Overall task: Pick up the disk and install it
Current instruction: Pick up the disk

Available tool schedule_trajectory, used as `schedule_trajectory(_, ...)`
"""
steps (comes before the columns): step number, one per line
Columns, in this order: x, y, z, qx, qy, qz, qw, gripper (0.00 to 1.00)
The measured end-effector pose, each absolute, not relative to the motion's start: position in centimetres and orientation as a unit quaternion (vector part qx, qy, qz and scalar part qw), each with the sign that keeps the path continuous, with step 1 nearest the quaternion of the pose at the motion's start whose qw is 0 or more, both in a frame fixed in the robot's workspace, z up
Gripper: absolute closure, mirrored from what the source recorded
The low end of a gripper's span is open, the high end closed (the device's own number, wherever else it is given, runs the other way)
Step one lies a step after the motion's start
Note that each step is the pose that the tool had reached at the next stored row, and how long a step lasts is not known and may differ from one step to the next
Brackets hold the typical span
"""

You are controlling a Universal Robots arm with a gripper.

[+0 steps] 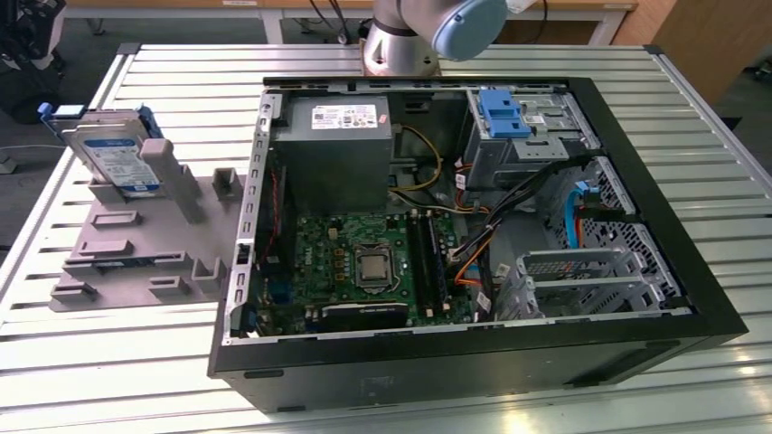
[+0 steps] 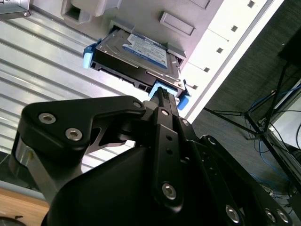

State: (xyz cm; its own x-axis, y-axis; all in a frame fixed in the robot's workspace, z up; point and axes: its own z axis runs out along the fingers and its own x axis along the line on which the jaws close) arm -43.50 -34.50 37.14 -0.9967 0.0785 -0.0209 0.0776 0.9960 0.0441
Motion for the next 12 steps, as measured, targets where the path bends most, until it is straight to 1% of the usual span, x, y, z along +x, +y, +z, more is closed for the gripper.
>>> schedule_trajectory(12, -43.52, -34.48, 37.14, 0.017, 1.0, 0.022, 0.011, 0.89)
